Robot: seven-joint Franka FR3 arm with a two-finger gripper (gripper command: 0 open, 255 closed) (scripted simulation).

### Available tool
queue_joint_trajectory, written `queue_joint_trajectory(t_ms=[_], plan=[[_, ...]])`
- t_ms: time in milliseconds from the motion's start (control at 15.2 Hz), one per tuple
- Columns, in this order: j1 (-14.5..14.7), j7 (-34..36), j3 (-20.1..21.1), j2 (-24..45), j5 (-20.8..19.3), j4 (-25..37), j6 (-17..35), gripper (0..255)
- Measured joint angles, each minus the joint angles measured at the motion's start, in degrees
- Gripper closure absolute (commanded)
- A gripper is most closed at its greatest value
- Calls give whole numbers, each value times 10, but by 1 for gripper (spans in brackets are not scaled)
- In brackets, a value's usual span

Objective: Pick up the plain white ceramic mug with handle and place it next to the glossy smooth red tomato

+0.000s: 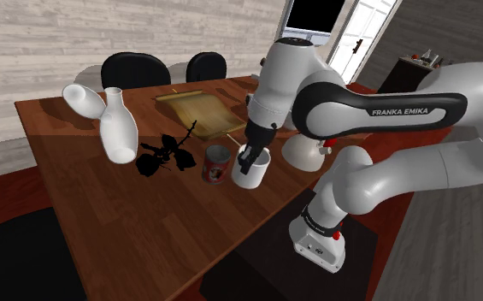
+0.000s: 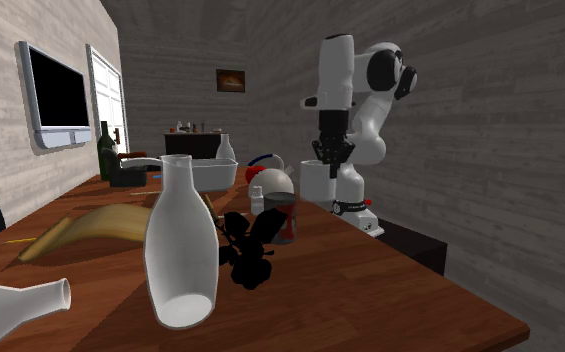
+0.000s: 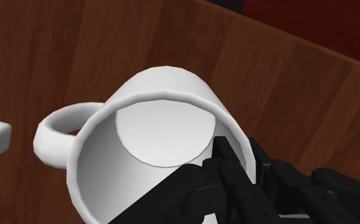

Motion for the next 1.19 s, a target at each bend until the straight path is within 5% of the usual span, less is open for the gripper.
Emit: queue_joint_trajectory(t_ms=[924, 1188], plan=[[-11, 3, -25, -5, -24, 103, -107, 255], [-19, -34, -69, -50, -49, 83, -137, 255]])
